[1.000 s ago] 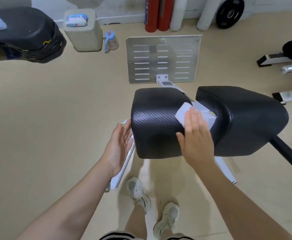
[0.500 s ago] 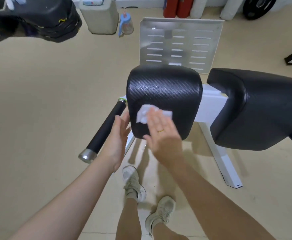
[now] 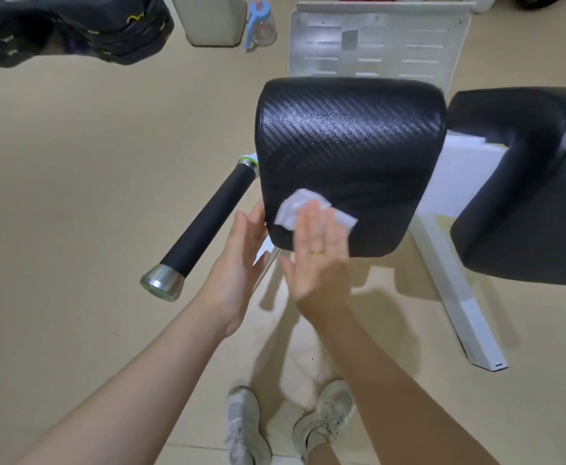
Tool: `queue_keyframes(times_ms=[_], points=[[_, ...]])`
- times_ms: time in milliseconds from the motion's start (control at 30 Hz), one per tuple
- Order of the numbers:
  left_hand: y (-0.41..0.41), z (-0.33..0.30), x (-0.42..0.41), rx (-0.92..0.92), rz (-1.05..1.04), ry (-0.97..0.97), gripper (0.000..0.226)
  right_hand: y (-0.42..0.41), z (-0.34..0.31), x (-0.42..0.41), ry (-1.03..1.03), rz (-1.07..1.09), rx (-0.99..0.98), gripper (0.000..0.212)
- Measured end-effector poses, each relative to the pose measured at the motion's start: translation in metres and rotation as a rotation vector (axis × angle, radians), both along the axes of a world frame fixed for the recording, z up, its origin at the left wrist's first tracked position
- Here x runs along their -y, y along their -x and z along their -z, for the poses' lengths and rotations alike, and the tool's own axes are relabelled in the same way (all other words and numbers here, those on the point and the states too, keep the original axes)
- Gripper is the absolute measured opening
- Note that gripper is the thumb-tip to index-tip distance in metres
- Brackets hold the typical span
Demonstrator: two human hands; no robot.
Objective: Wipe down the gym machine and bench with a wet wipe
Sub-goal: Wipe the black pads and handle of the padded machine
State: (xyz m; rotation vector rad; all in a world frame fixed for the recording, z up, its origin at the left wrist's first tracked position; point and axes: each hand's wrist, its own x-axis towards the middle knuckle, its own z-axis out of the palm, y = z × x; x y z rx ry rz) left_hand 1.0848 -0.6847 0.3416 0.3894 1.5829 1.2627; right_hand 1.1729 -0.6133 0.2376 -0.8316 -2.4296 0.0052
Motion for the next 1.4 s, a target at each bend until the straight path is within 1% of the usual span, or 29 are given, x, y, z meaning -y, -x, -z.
queue_keyframes(times_ms=[67,167,300,333,400,467,500,567,633,667,800,867,933,1000,1033,1100,1167,1267,1333,1400], points=[[0.004,0.008,0.004,0.021,0.009,-0.018,0.055,0.011,0.016,0.012,-0.074,-0.093,-0.027,0.064],[0.005,0.012,0.007,0.020,0.030,-0.018,0.053,0.000,0.016,0.003,-0.109,-0.127,0.032,0.060],[0.000,0.008,0.005,-0.033,0.085,-0.047,0.047,-0.046,0.000,-0.024,-0.185,0.130,0.096,0.047],[-0.001,0.009,0.005,-0.025,0.085,-0.050,0.047,-0.057,0.001,-0.028,-0.168,0.202,0.098,0.049],[0.001,0.012,0.006,-0.009,0.079,-0.048,0.046,-0.068,0.004,-0.030,-0.065,0.347,0.062,0.057],[0.005,0.015,0.008,-0.008,0.081,-0.045,0.047,-0.061,0.012,-0.025,-0.015,0.399,-0.016,0.056],[0.006,0.017,0.009,-0.013,0.087,-0.046,0.047,-0.052,0.016,-0.020,-0.037,0.392,-0.033,0.053],[0.008,0.020,0.010,-0.011,0.096,-0.059,0.048,-0.032,0.023,-0.009,-0.124,0.288,0.009,0.051],[0.009,0.024,0.010,0.007,0.093,-0.082,0.048,-0.019,0.034,0.005,-0.150,0.096,0.105,0.060],[0.011,0.027,0.011,0.017,0.091,-0.091,0.049,-0.015,0.040,0.009,-0.168,0.024,0.132,0.062],[0.014,0.029,0.011,0.023,0.126,-0.125,0.053,-0.012,0.042,0.003,-0.315,-0.150,0.179,0.056],[0.013,0.027,0.012,0.020,0.112,-0.095,0.054,-0.015,0.034,-0.007,-0.391,-0.227,0.223,0.048],[0.017,0.022,0.012,0.028,0.107,-0.061,0.058,-0.014,0.020,-0.014,-0.406,-0.233,0.220,0.046],[0.020,0.013,0.011,0.022,0.093,-0.044,0.063,-0.007,0.000,-0.018,-0.400,-0.200,0.214,0.053],[0.020,0.006,0.010,0.014,0.079,-0.052,0.061,-0.001,-0.011,-0.021,-0.408,-0.184,0.221,0.055],[0.017,-0.008,0.007,-0.019,0.049,-0.081,0.052,0.012,-0.036,-0.029,-0.405,-0.176,0.228,0.055],[0.013,-0.020,0.001,-0.011,-0.004,-0.097,0.050,0.026,-0.065,-0.043,-0.363,-0.150,0.196,0.056],[0.009,-0.029,-0.007,-0.013,-0.043,-0.081,0.045,0.040,-0.103,-0.070,-0.244,-0.002,0.147,0.061],[0.007,-0.031,-0.011,-0.025,-0.027,-0.076,0.043,0.036,-0.114,-0.080,-0.185,0.083,0.132,0.062],[0.005,-0.029,-0.011,-0.030,-0.022,-0.076,0.050,0.018,-0.109,-0.078,-0.174,0.088,0.133,0.061]])
